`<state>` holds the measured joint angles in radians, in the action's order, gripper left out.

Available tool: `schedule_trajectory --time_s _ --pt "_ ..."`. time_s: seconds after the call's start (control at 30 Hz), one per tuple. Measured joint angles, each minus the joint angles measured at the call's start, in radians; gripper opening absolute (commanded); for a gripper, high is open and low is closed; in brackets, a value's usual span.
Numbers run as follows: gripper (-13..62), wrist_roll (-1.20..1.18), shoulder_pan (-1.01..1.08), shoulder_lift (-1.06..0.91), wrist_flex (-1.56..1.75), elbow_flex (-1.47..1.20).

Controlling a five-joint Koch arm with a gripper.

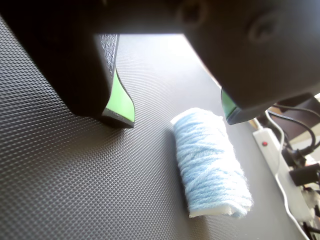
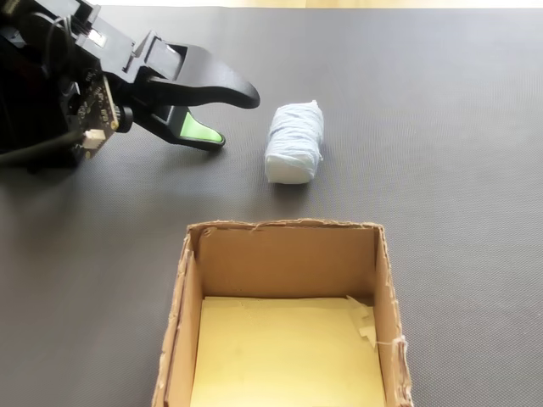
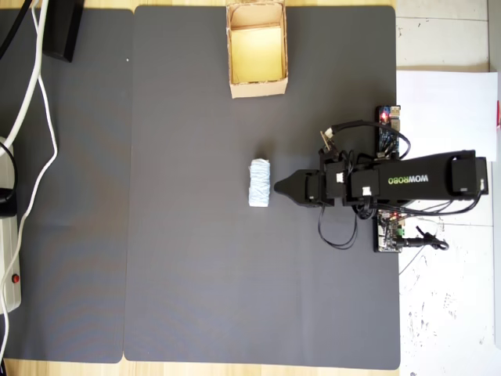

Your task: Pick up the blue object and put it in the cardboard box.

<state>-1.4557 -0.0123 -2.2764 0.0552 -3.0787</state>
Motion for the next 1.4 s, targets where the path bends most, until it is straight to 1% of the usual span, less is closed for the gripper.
schedule_trajectory --time_s 1.4 --pt "34.1 0.005 0.012 0.000 0.020 0.034"
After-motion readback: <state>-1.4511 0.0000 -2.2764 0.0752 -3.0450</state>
